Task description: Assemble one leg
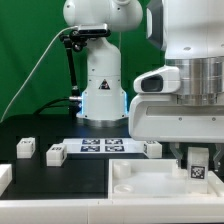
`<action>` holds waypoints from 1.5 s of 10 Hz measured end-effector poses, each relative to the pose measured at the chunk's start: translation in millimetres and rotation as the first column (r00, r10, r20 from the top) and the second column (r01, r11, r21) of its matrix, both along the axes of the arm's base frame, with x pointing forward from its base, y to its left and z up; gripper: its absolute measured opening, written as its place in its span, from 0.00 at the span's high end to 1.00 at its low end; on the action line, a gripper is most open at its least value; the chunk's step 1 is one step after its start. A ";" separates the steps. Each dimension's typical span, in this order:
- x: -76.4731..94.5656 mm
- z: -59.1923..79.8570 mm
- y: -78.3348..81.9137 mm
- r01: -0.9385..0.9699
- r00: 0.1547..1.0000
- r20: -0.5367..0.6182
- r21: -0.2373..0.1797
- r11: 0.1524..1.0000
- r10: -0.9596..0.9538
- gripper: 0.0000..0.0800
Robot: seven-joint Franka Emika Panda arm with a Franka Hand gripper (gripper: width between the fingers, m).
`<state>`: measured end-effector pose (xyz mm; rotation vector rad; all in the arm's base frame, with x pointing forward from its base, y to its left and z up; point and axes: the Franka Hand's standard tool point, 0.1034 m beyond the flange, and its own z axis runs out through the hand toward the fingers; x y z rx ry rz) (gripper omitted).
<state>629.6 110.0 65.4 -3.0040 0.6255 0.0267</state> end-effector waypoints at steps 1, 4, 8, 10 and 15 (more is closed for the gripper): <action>-0.5 -0.3 -5.8 0.103 0.995 -0.006 -0.011 0.995 -0.103 0.64; -2.2 -0.2 -19.0 0.293 0.956 -0.013 -0.034 0.955 -0.294 0.63; -2.9 -1.3 -23.4 0.361 0.932 -0.013 -0.040 0.932 -0.362 0.50; -3.1 -1.7 -23.5 0.361 0.932 -0.014 -0.040 0.932 -0.362 0.21; -3.3 -2.4 -23.5 0.361 0.932 -0.014 -0.041 0.932 -0.362 0.19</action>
Offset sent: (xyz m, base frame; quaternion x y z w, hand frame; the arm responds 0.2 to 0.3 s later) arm -0.0041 -0.0036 -0.0003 0.0003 0.0145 0.2747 0.9614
